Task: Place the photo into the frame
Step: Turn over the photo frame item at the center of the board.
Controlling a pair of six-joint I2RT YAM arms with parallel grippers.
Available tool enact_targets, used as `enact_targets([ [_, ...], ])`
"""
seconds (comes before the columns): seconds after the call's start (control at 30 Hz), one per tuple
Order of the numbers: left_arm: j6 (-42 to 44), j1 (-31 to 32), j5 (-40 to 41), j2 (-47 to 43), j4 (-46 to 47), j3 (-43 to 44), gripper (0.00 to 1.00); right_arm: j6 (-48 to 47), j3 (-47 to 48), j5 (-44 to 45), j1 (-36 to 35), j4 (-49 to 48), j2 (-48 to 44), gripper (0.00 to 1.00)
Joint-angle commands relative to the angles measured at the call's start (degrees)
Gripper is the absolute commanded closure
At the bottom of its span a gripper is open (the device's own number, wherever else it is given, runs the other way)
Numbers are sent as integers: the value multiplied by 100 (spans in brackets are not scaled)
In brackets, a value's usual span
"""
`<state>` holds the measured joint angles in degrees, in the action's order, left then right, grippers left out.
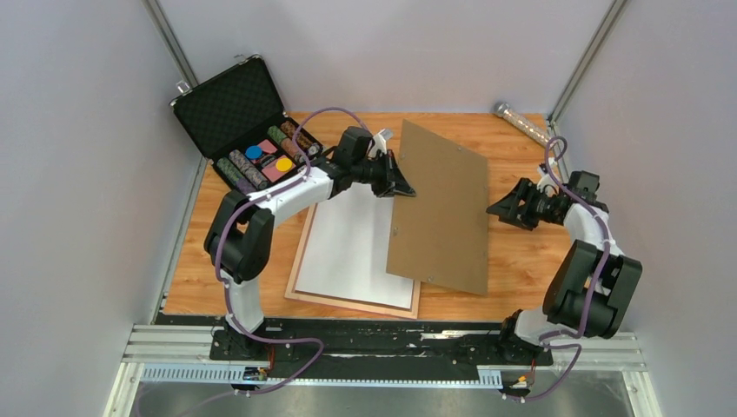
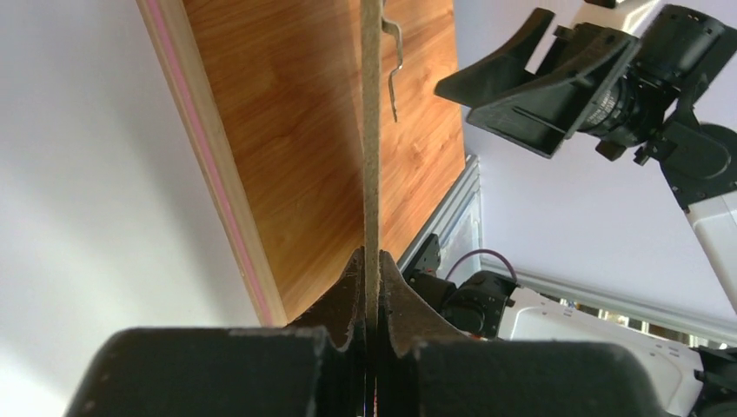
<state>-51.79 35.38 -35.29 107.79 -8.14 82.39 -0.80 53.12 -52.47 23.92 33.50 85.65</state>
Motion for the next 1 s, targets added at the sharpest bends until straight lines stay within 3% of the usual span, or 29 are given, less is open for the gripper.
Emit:
enact_targets([
  [0.0,9,-241,-583,-315,1025,-65,100,-118,-86,-274,84,-329,-768,38],
  [0.23,-146,-468,-1072,-475,1307,-186,100,-65,-173,-215,79,-575,-1536,35],
  [0.53,-609,-791,-1727,-751,1841,-341,100,45,-197,-105,79,-718,-1815,30],
  [0.7,-213,-938,-2448,-827,1091,36,100,203,-168,75,80,-718,-2018,26],
  [0.87,646,-1214,-2548,-1144,54,84,100,144,-149,304,72,-712,-2311,20],
  [0.9,733,-1260,-2547,-1189,-176,73,100,148,-138,357,68,-706,-2349,18],
  [0.97,861,-1399,-2625,-1314,-310,11,100,129,-85,492,65,-651,-2396,2],
])
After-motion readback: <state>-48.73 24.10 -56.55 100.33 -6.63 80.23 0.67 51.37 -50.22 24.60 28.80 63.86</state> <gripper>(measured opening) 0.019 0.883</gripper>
